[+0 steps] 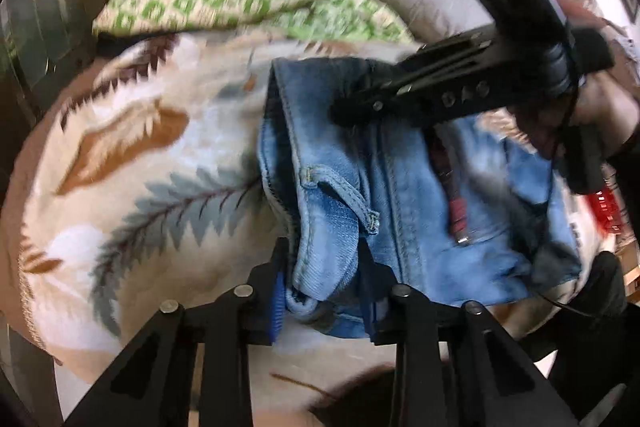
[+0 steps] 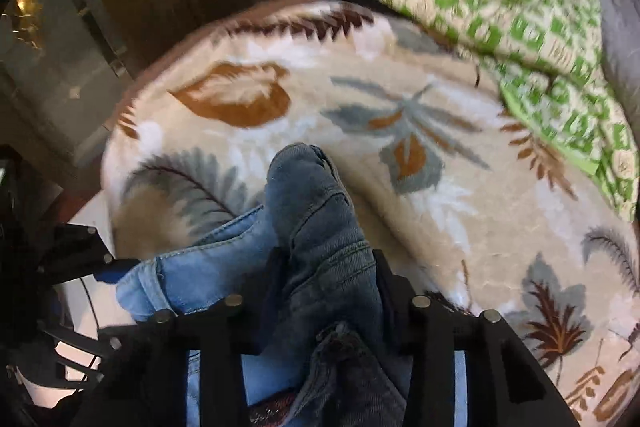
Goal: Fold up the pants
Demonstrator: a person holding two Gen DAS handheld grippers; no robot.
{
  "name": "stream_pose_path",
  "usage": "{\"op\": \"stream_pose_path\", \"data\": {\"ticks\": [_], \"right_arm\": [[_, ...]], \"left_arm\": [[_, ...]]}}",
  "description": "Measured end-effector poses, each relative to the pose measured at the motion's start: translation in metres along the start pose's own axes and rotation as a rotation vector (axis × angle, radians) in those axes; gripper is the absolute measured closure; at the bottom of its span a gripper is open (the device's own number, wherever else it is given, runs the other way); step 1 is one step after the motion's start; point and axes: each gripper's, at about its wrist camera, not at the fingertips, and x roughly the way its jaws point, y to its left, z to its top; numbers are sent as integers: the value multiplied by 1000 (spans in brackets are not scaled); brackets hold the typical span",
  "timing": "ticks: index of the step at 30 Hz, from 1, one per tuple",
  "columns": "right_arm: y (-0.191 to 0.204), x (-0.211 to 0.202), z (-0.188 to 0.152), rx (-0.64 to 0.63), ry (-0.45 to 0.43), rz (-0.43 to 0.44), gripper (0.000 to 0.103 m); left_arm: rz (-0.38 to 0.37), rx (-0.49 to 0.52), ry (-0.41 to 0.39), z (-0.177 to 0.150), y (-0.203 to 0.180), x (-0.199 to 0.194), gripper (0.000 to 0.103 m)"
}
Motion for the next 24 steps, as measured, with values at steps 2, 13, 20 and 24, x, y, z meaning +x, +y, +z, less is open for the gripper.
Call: {"op": "stream_pose_path", "data": {"ticks": [2,13,20,24], "right_arm": [[0,-31,-8,-10,-59,13,62],[-87,-167,-143,193,-233,-25,74],[-156,-149,-259,437,-132,-64,80],[-174,-130,-298,532,-70,-35,78]], "left_arm": [[-15,43,-41,6,-19,-24,73],[-364,248,-72,55,-171,-29,74],[-445,383,216,29,-259,82,75],[-400,447,227,14,-274,99,75]]}}
